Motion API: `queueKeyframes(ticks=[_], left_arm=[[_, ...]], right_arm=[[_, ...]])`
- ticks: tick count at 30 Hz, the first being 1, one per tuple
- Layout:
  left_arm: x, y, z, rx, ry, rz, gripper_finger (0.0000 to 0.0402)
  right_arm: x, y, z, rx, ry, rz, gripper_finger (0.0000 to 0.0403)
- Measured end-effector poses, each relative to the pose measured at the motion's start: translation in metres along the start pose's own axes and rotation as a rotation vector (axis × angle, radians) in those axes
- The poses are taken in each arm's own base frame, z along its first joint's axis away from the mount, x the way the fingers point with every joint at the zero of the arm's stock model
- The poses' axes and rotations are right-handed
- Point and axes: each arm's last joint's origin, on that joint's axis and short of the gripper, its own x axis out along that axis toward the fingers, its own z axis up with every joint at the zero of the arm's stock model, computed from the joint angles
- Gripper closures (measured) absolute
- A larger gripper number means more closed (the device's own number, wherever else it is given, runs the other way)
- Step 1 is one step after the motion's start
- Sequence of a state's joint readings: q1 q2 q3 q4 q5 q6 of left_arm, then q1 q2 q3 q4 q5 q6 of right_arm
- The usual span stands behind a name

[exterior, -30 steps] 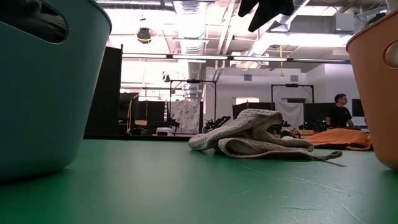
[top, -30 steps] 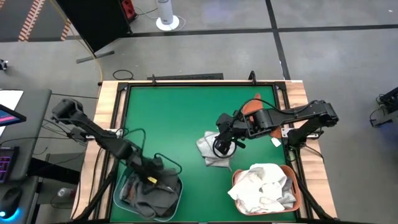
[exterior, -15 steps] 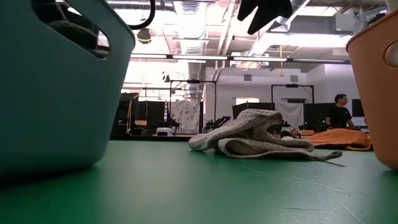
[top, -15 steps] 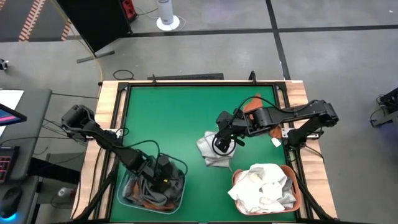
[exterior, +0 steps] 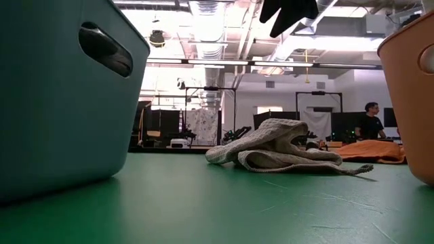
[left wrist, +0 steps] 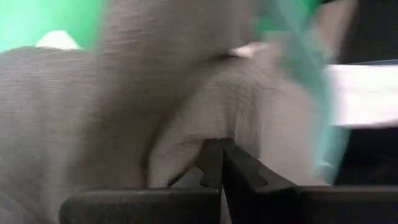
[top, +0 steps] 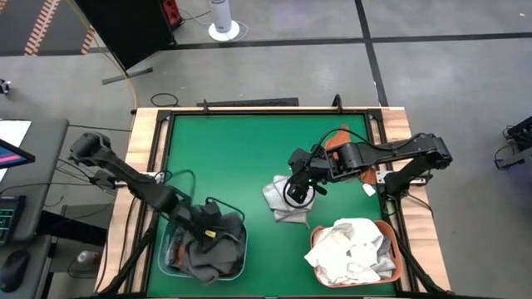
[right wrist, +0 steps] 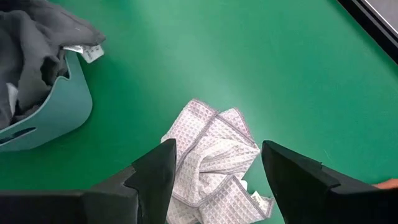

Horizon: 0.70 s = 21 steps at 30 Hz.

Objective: Sort towels by color in basket
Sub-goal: Put the gray towel into the green bin

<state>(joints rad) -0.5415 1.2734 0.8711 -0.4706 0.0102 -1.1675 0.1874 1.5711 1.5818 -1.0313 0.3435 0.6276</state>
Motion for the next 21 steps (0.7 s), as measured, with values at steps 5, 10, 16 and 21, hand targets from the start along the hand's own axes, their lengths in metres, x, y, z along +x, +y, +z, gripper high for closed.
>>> queueKeyframes(ticks=[5, 10, 16, 21], left_arm=[[-0.052, -0.004, 0.012, 0.019, -0.053, -0.171, 0.0401], [-0.087, 0.027, 0.016, -0.068, -0.185, -0.005, 0.0401], [-0.086, 0.073, 0.021, -0.263, -0.182, 0.236, 0.0401], [-0.065, 0.096, 0.026, -0.361, -0.104, 0.207, 0.037]], right_arm=[[0.0, 0.0, 0.0, -0.008, 0.0, 0.0, 0.0138], [0.0, 0.0, 0.0, -0.007, -0.001, 0.001, 0.0138], [0.0, 0.002, 0.003, 0.006, -0.03, 0.022, 0.0138], [0.0, 0.003, 0.004, 0.01, -0.038, 0.027, 0.0138]])
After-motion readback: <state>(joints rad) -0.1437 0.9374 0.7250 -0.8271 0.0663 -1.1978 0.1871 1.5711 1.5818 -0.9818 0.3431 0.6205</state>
